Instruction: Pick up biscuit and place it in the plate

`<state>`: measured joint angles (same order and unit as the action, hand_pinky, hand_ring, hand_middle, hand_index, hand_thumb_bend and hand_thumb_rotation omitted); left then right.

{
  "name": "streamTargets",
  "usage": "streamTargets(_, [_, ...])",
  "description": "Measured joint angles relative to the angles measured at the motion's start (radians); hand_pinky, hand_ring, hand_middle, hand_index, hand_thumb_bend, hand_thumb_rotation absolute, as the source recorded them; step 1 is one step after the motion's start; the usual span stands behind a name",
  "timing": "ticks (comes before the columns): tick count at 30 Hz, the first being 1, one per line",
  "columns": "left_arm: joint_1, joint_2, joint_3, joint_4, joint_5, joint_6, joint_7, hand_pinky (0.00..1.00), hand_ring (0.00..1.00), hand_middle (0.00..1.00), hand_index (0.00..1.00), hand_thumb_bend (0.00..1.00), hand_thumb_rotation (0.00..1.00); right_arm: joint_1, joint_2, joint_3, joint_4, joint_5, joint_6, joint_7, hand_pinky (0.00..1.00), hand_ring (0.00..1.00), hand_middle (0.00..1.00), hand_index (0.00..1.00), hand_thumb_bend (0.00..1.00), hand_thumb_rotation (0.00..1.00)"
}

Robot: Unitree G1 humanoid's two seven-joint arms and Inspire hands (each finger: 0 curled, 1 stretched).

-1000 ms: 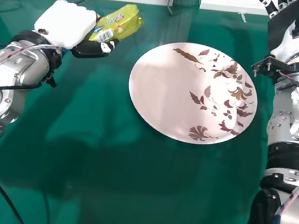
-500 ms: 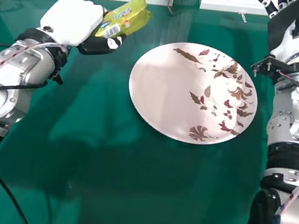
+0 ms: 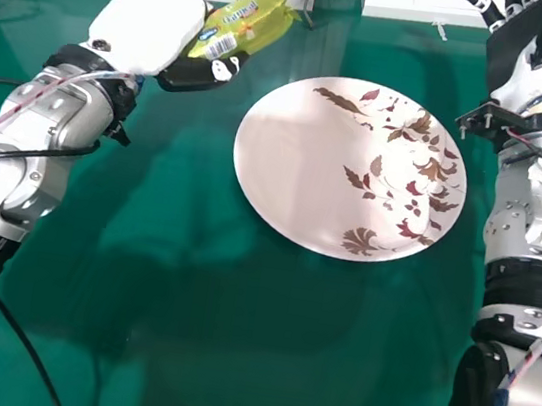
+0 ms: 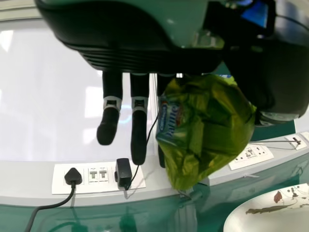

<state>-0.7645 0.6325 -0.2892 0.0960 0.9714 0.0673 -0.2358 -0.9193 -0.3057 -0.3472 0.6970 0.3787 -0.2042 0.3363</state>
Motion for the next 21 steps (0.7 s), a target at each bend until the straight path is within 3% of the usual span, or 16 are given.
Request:
streamTargets(9, [-0.038,-0.024,-0.011,0.053,0.001,-0.019,0.024,0.19,0.39,0.47,0.51,0.51,0.00,0.000,0.000,0.003,0.002,-0.004,-0.009,-0.002,0.52,0.72,0.74,0.72,0.89,0.50])
streamTargets(21, [-0.060,-0.061,-0.015,0.068,0.000,-0.023,0.045,0.19,0.40,0.47,0.51,0.51,0.00,0.000,0.000,0.001,0.002,-0.004,-0.009,-0.001,0.55,0.71,0.73,0.71,0.88,0.43])
